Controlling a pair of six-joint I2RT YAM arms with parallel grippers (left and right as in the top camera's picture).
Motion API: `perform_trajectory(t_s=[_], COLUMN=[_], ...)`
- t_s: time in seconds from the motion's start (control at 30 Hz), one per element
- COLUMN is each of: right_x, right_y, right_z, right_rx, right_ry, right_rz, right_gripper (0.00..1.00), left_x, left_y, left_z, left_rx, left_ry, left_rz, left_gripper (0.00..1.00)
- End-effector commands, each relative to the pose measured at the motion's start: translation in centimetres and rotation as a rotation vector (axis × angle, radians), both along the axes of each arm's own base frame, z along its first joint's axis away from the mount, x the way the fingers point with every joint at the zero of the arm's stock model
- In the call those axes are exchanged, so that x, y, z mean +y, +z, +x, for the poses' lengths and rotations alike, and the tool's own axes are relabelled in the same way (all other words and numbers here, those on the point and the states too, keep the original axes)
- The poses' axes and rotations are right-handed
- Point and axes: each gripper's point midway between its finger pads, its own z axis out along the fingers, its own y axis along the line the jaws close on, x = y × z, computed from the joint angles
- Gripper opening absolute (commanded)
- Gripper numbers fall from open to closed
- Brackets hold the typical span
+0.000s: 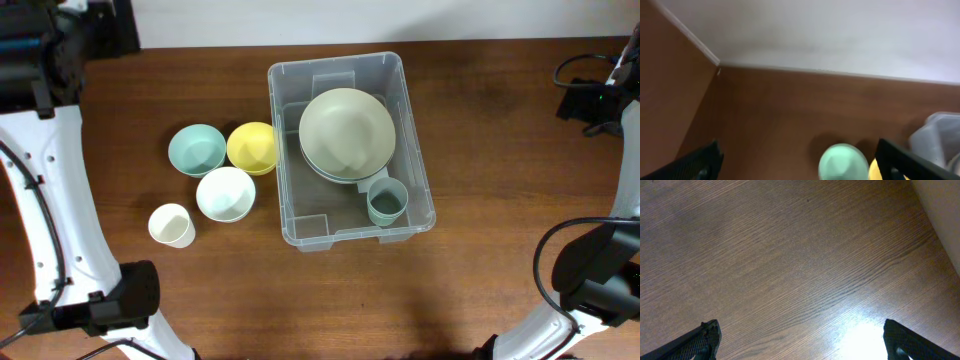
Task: Pack container
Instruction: 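Withdraw the left gripper to the left side of the table, then reach the left gripper to the small white cup and grasp it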
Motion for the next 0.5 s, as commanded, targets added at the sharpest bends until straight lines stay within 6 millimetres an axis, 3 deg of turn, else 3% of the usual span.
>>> perform_trajectory(t_s=[0.0, 0.23, 0.37, 0.47], right_x=[-0.4, -0.4, -0.4, -0.4], right_y=[0.0, 0.0, 0.0, 0.0], right_z=[-0.1, -0.1, -0.1, -0.1], right_rx=[0.002, 0.002, 0.002, 0.002], right_ry=[-0.018, -0.018, -0.018, -0.018], right_rz=[-0.010, -0.010, -0.010, -0.010], right_gripper=[0.99, 0.99, 0.99, 0.99], left_x=[2.0, 2.2, 2.0, 1.5], left_y=[-1.9, -6.1, -8.5, -11.3], left_z=[-1.6, -2.0, -3.7, -6.1], left_rx=[0.077, 0.178, 0.224, 0.260], left_ry=[0.117, 0.139, 0.185, 0.249], left_rz=[0.001, -0.037, -0.084, -0.151], left_gripper=[1.00, 1.00, 1.00, 1.00])
